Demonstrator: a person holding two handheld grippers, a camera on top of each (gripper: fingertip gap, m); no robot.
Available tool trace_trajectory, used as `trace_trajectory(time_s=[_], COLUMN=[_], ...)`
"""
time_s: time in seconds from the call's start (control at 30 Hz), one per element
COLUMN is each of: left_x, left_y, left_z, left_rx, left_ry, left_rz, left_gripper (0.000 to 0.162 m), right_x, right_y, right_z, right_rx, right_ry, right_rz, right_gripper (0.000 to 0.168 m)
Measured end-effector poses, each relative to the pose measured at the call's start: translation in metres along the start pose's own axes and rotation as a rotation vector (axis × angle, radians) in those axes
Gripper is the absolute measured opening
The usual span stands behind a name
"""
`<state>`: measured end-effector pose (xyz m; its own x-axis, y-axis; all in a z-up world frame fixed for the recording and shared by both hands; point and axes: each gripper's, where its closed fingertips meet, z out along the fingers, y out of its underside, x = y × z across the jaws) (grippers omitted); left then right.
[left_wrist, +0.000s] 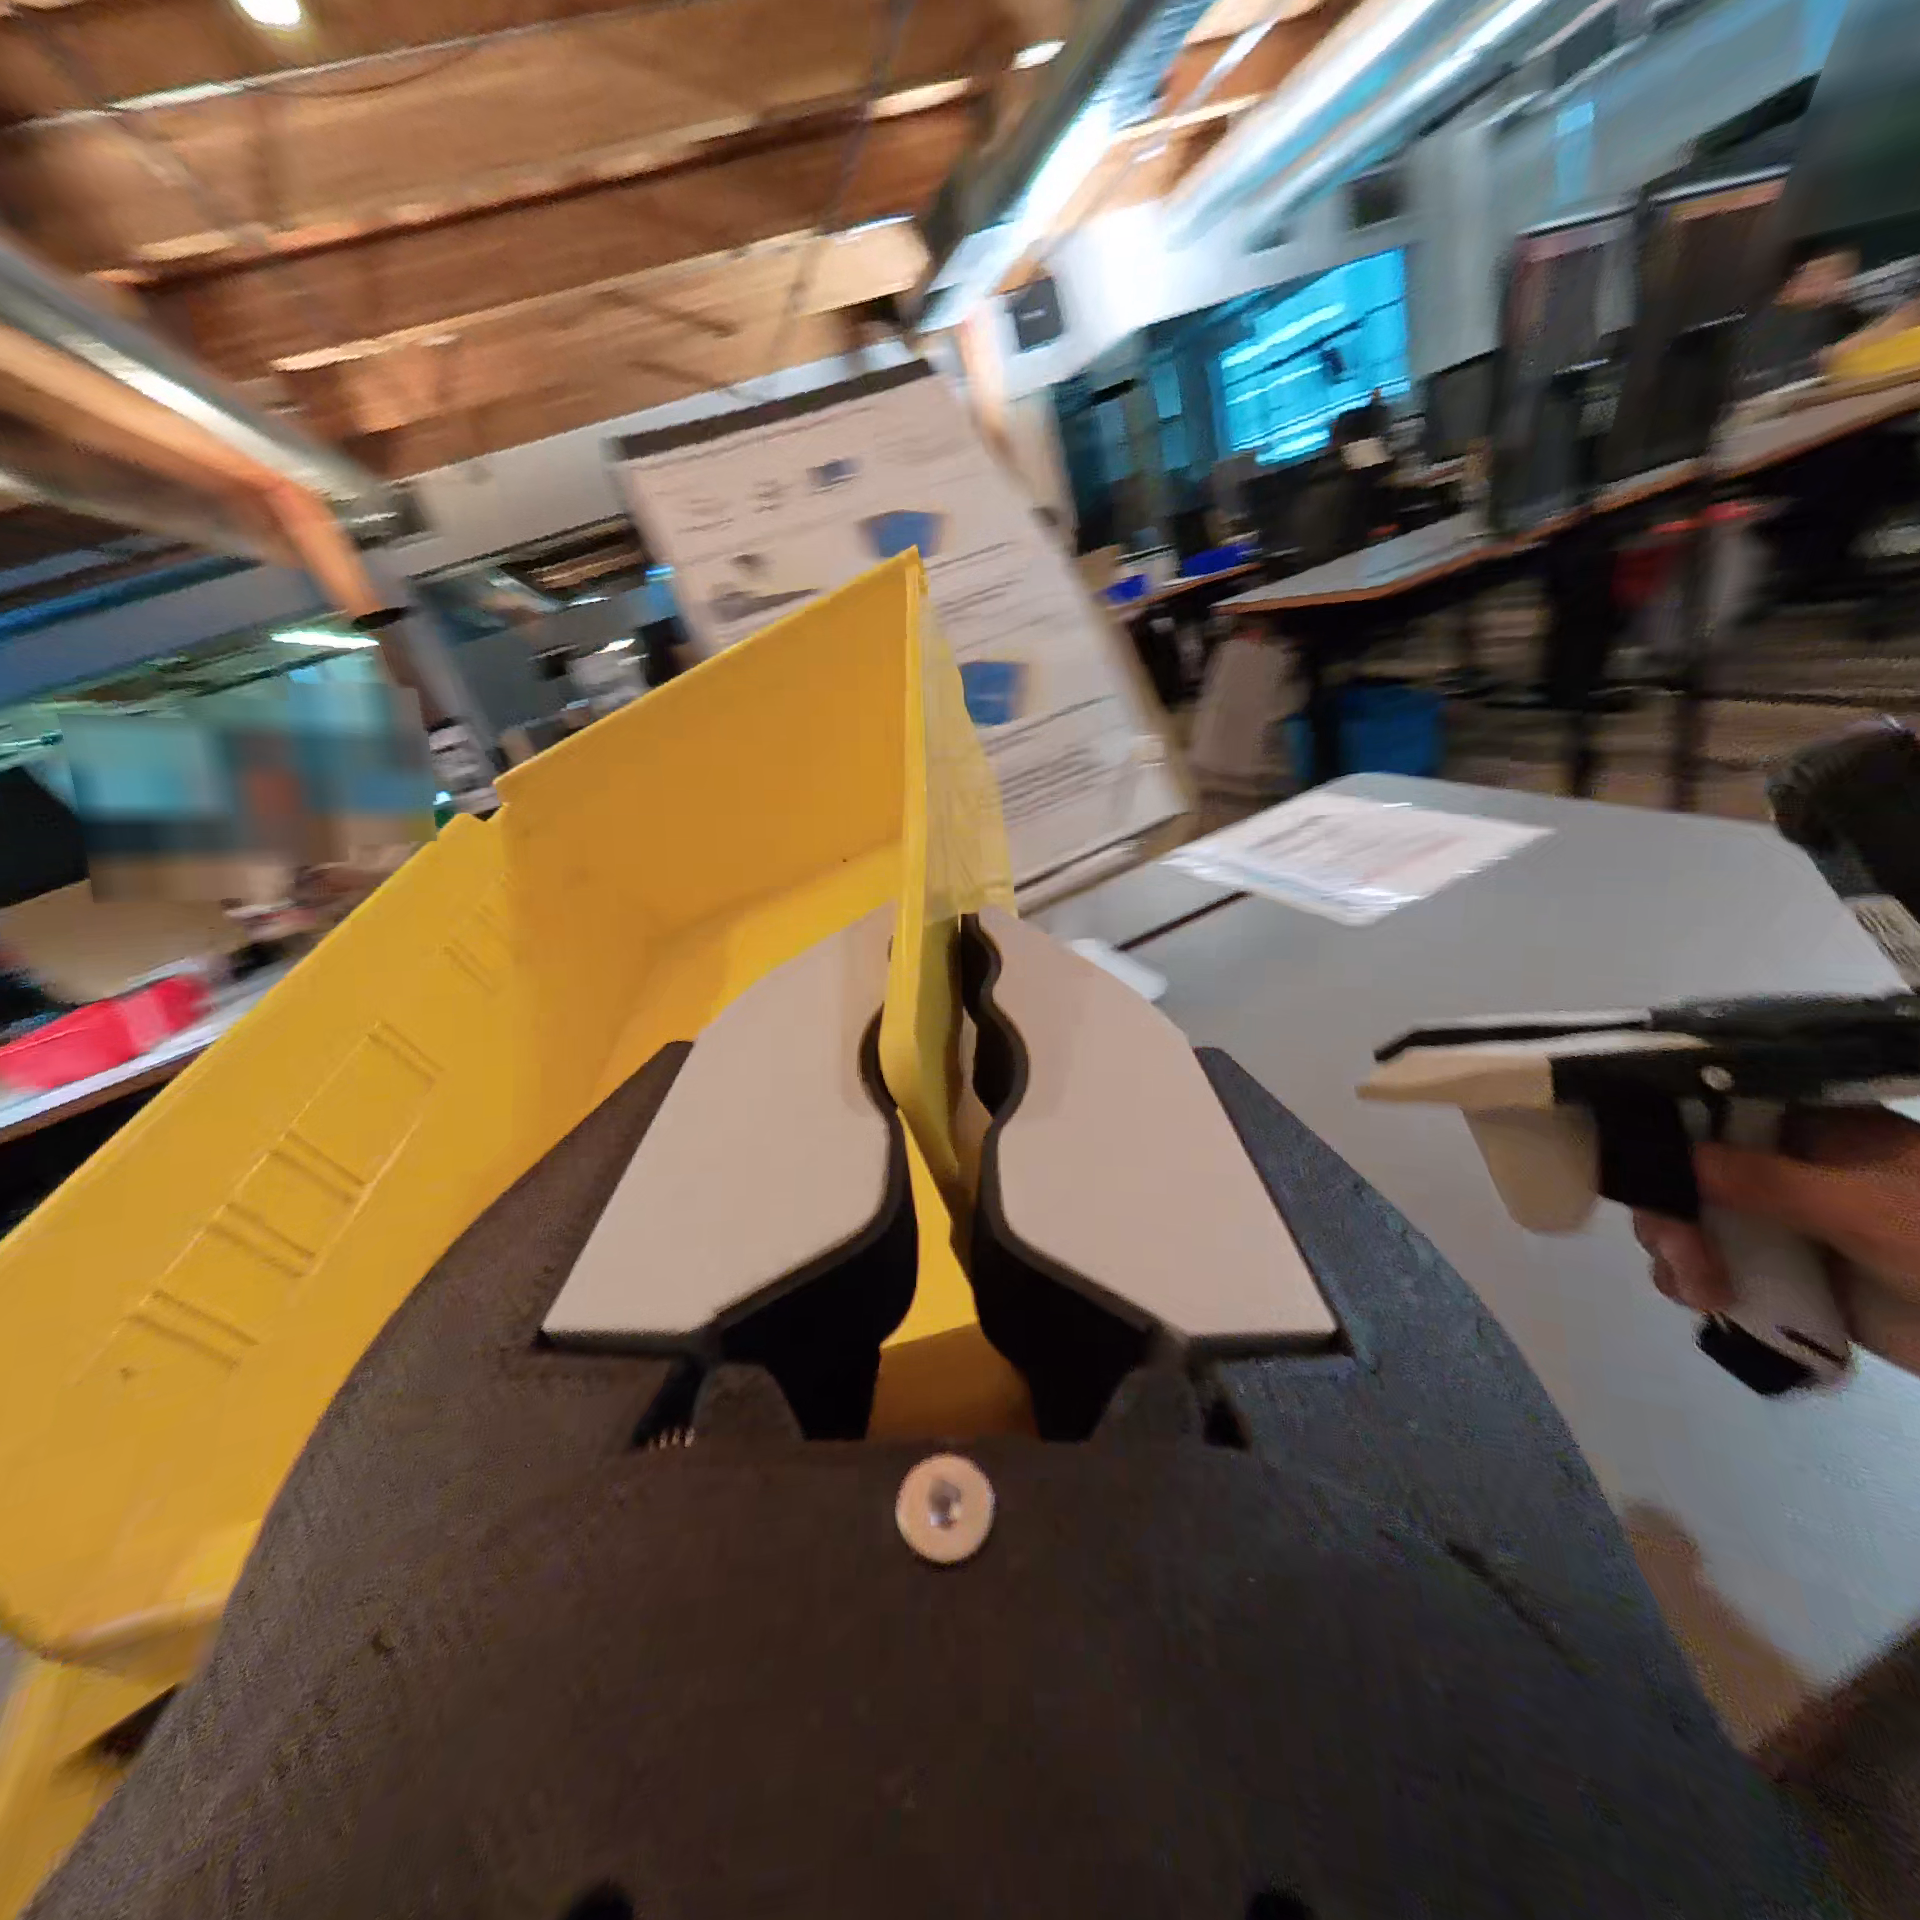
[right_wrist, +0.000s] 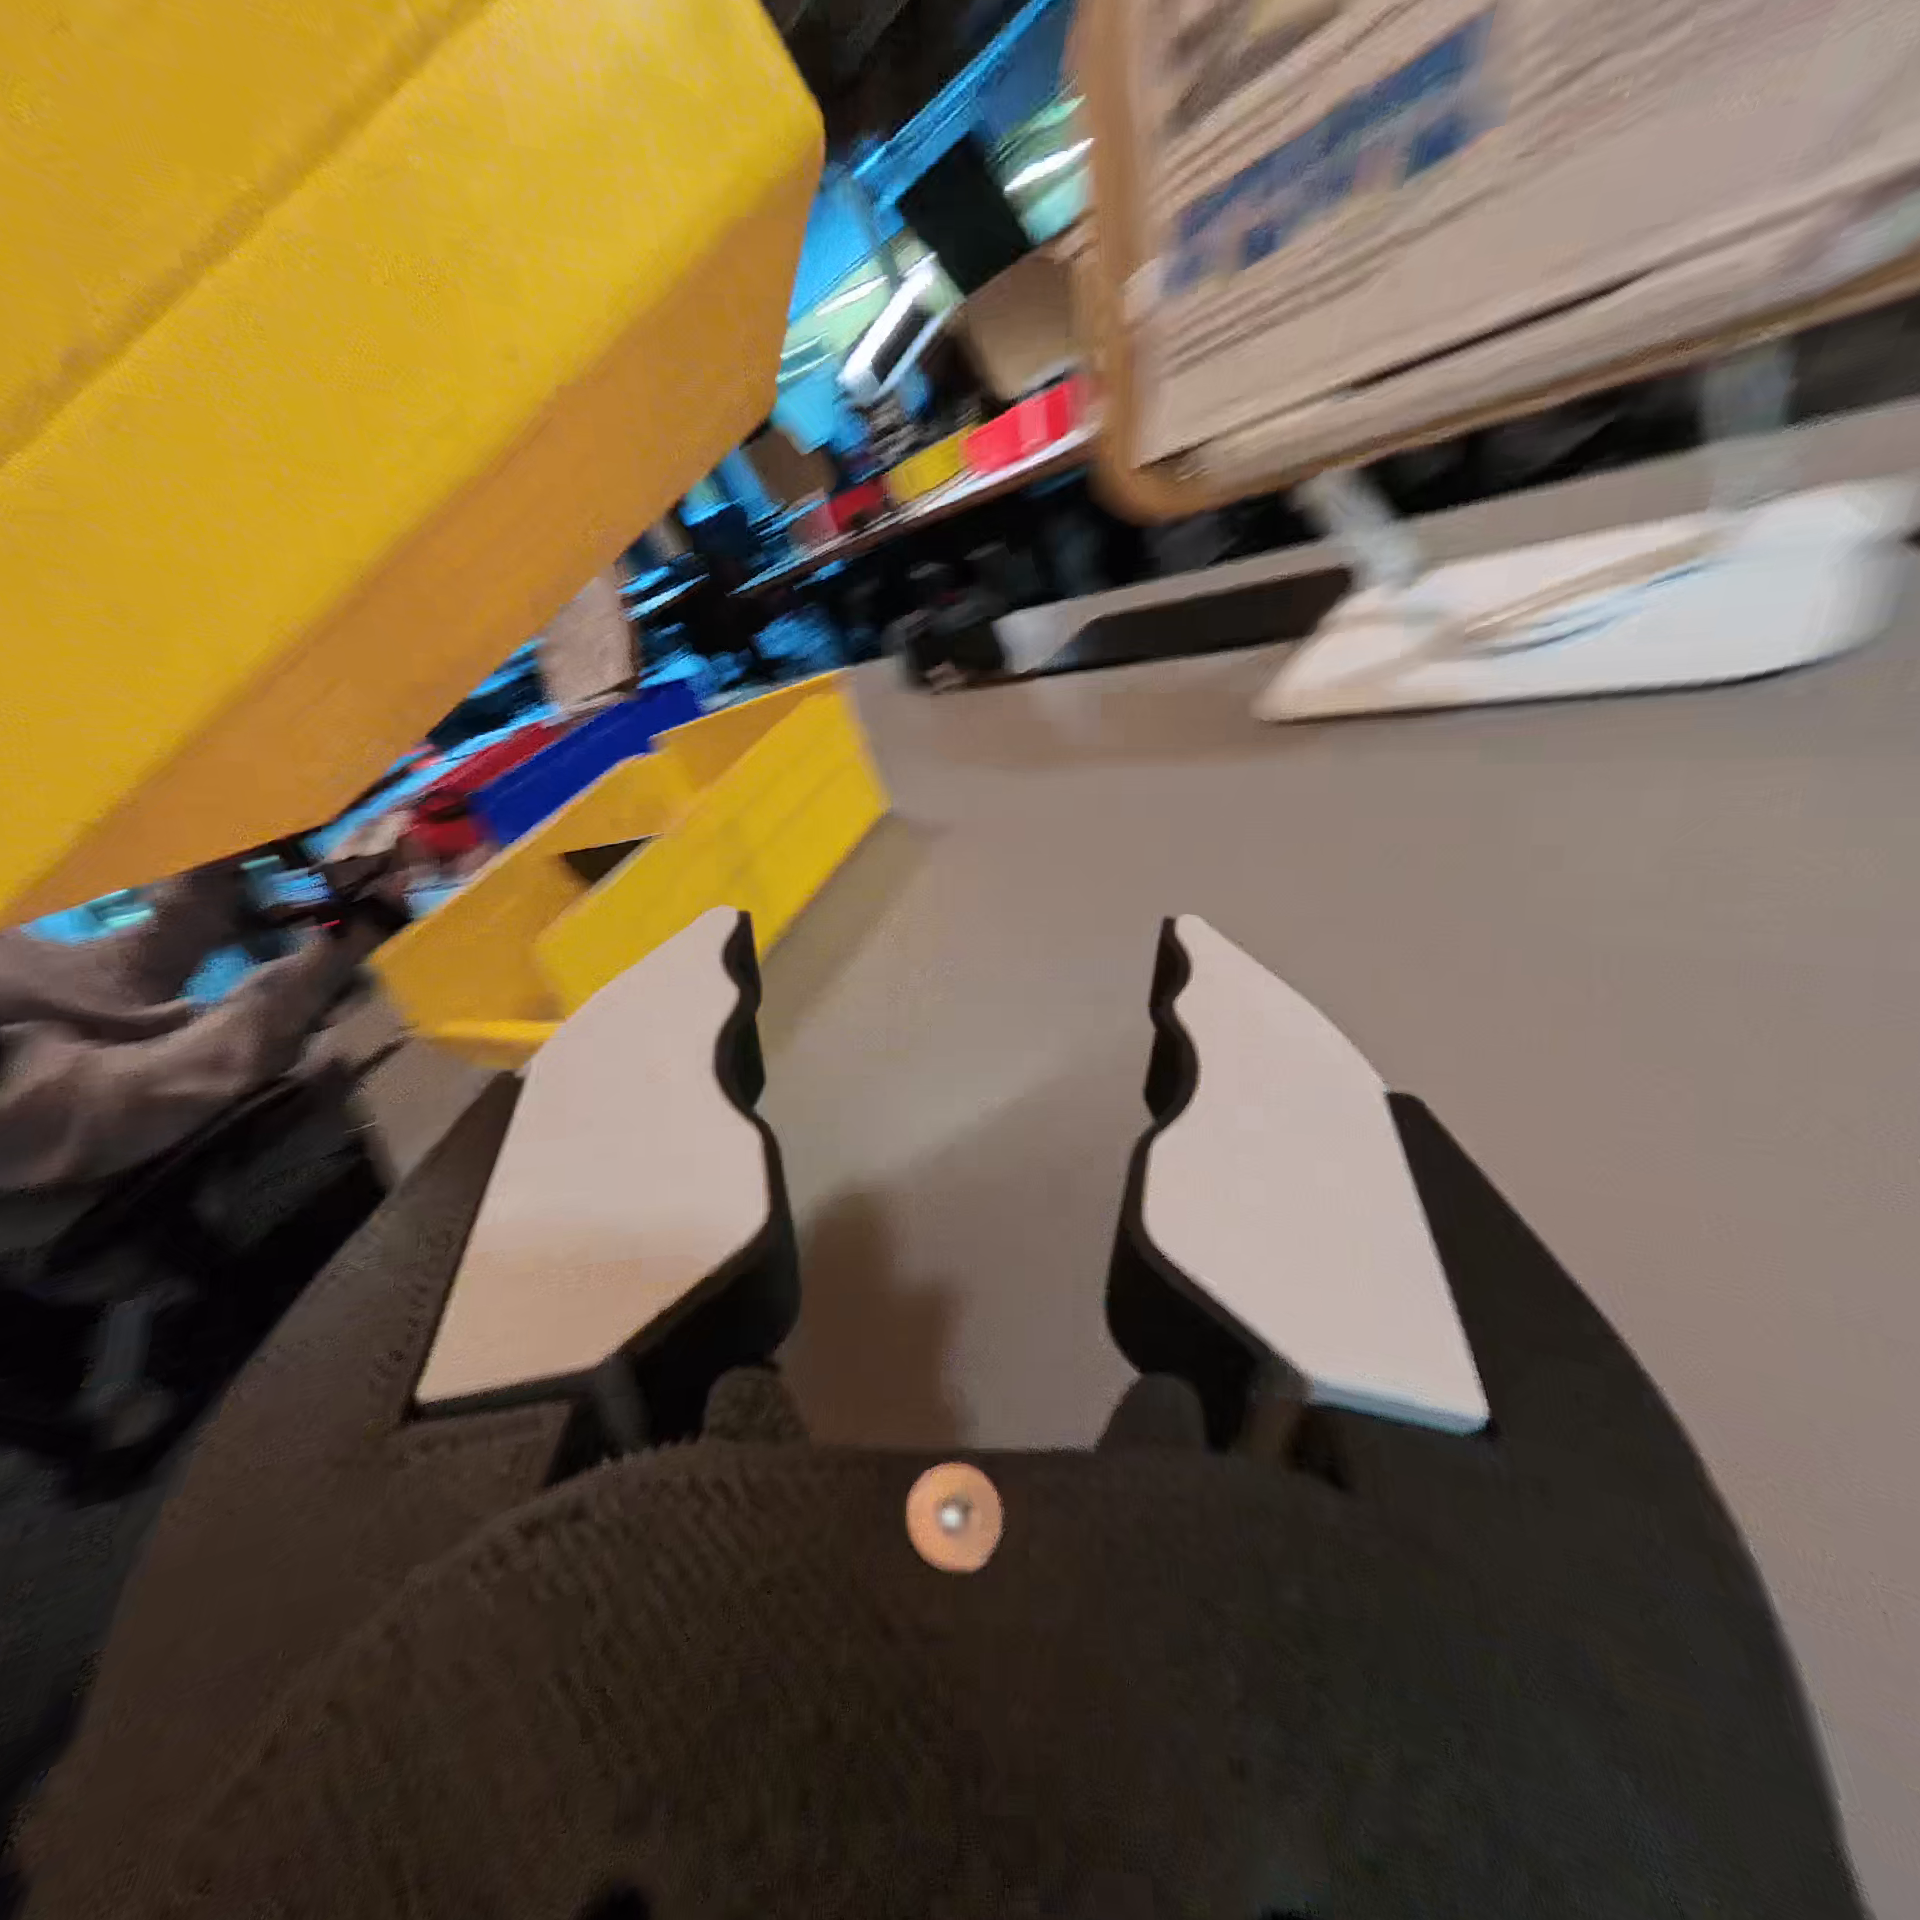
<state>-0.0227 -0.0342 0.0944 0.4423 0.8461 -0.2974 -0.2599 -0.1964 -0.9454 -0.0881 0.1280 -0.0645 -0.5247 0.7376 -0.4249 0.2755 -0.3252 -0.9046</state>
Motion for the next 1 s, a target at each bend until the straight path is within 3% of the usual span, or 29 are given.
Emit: trace_trajectory(time_s=[0.13,0.23,0.33,0.6,1.0], left_x=[0.112,0.19,0.254,0.368,0.454], left_y=[0.014,0.042,0.065,0.097,0.106], left_z=[0.059,0.099,0.127,0.175,0.206], left_rx=[0.002,-0.047,-0.045,-0.057,-0.088], left_ry=[0.227,0.349,0.403,0.459,0.494], left_rz=[-0.045,0.0,0.0,0.062,-0.042], left_gripper=[0.003,0.003,0.003,0.003,0.005], right_x=[0.096,0.131,0.144,0.148,0.163], right_y=[-0.037,-0.048,-0.052,-0.046,-0.064], right_z=[-0.117,-0.188,-0.229,-0.241,-0.298], right_rx=[0.125,0.248,0.366,0.364,0.58], right_ry=[0.298,0.387,0.39,0.391,0.505], right_rz=[-0.113,0.075,0.223,0.233,0.253], right_gripper=[0.072,0.069,0.065,0.065,0.061])
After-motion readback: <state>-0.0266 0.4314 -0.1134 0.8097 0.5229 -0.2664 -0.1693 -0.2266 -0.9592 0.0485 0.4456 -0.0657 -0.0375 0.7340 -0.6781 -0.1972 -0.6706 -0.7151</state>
